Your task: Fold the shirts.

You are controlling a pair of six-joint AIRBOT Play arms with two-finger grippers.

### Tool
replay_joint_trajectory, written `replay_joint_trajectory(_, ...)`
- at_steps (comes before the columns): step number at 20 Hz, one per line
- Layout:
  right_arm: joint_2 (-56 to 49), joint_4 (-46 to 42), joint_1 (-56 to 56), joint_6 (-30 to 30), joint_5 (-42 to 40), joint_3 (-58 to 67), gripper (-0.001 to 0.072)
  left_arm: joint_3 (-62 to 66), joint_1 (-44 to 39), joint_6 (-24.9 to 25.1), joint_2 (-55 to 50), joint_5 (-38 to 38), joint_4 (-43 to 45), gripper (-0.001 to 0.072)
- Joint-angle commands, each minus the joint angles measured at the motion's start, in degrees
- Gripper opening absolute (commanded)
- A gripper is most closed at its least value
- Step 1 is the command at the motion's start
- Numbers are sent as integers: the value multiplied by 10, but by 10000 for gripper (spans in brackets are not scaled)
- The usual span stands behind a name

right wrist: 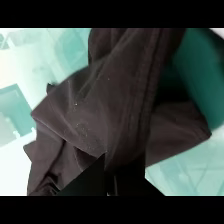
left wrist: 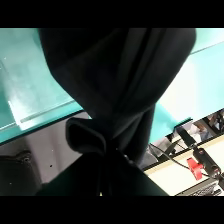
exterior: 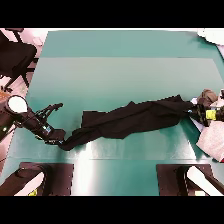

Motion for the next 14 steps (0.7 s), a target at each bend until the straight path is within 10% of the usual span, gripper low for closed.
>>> replay_joint_trajectory(1, 0, 1, 1, 5, 11, -2, 21, -12, 0, 8, 0, 12, -5, 25)
replay_joint_trajectory(4, 1, 1, 1, 5, 14, -2, 21, -12, 0, 13, 0, 9, -10, 34)
replay_joint_trajectory(6, 2, 1, 1, 5, 15, -2, 22, -10, 0, 14, 0, 10, -7, 607)
replay_joint_trajectory(8, 2, 1, 1, 4, 17, -2, 122, 6, 0, 14, 0, 11, -3, 611)
replay_joint_trajectory(10, 2, 1, 1, 5, 17, -2, 431, 36, 0, 14, 0, 19, 3, 611)
replay_joint_trajectory(14, 18, -1, 0, 6, 8, -2, 550, 137, 0, 16, 0, 27, 41, 612)
